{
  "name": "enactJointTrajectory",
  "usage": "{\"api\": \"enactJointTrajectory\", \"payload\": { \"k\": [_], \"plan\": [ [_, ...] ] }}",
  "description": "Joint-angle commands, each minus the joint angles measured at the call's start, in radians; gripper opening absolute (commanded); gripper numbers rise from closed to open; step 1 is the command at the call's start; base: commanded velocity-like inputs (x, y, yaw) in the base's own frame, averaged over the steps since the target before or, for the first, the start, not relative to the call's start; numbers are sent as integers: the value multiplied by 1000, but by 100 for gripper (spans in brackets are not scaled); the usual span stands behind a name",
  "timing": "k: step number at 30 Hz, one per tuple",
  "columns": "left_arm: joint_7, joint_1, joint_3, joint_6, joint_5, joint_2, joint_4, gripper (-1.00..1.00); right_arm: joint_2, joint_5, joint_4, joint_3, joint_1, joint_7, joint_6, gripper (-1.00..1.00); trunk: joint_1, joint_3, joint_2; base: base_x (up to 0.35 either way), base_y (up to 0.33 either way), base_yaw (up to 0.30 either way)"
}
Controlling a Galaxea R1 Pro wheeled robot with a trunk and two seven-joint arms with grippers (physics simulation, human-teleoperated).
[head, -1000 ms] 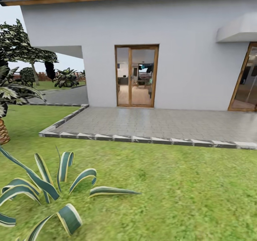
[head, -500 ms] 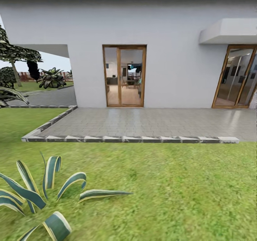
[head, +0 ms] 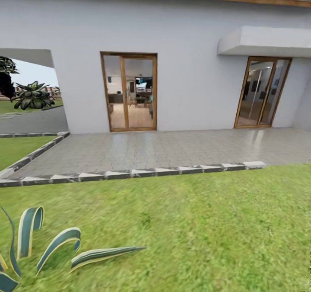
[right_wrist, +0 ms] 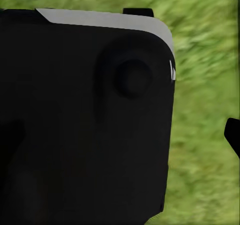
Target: Take the three Easter eggs out of the wicker basket on the lawn in the garden, then place them on the lawn next to a single tree (choose any tree) so that all three eggs are next to the same tree and none are left in the basket.
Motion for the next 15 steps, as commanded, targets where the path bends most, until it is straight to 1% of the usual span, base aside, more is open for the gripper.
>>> {"api": "enactJointTrajectory", "payload": {
  "k": [1, 3, 7, 12, 15],
  "plan": [
    [0, 0, 0, 1, 2, 0, 0, 100, 0, 0, 2, 0, -1, 1, 0, 100, 1, -1, 0, 328, 0, -241],
    [0, 0, 0, 1, 2, 0, 0, 100, 0, 1, 2, 0, -1, 1, 0, 100, 1, -1, 0, 328, 0, -139],
    [0, 0, 1, 0, 2, 0, 0, 100, 1, 1, 2, 0, -1, 1, 0, 100, 1, -1, 0, 324, -45, -40],
    [0, 0, 2, -1, 2, -1, 0, 100, 1, 0, 2, 0, -1, 1, 0, 100, 1, -1, 0, 251, -193, -14],
    [0, 0, 2, -1, 2, -1, 0, 100, 1, 0, 2, 0, -1, 1, 0, 100, 1, -1, 0, 229, -222, -150]
  ]
}}
